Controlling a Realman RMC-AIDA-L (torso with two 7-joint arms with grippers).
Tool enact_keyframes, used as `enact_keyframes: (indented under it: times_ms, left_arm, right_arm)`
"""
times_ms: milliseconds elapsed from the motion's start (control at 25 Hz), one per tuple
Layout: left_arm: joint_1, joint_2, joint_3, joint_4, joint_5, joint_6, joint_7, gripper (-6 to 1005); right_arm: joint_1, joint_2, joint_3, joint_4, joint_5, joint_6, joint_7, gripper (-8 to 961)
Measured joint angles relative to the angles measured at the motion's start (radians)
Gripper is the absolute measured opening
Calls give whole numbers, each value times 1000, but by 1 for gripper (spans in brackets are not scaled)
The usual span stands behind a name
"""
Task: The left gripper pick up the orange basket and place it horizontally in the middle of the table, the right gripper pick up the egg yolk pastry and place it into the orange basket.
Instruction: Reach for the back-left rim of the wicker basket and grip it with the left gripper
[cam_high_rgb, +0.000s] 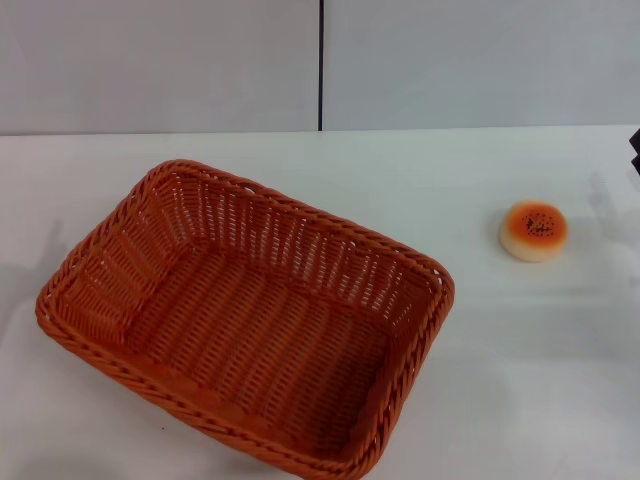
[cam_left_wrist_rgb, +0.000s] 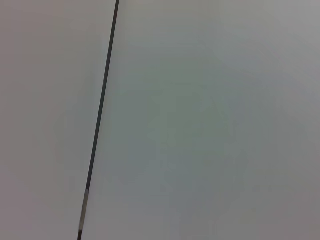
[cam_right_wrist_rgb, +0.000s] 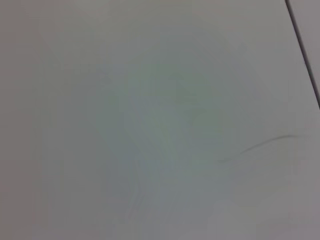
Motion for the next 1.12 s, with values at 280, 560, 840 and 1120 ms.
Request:
enact_keyframes:
  times_ms: [280, 560, 840, 1120]
  left_arm:
    - [-2, 0, 2, 2, 0, -1, 1, 813]
    - [3, -1, -3, 3, -3, 10, 1, 814]
    - [-4, 3, -1, 15, 0, -19, -12, 813]
    - [4, 4, 15, 107, 14, -17, -67, 814]
  right_arm:
    - [-1, -1, 1, -1, 1, 8, -1, 545]
    - [-1, 0, 0, 6, 2, 18, 1, 546]
    - [-24, -3, -15, 14, -11, 114, 12, 545]
    - [-72, -3, -23, 15, -14, 149, 18, 546]
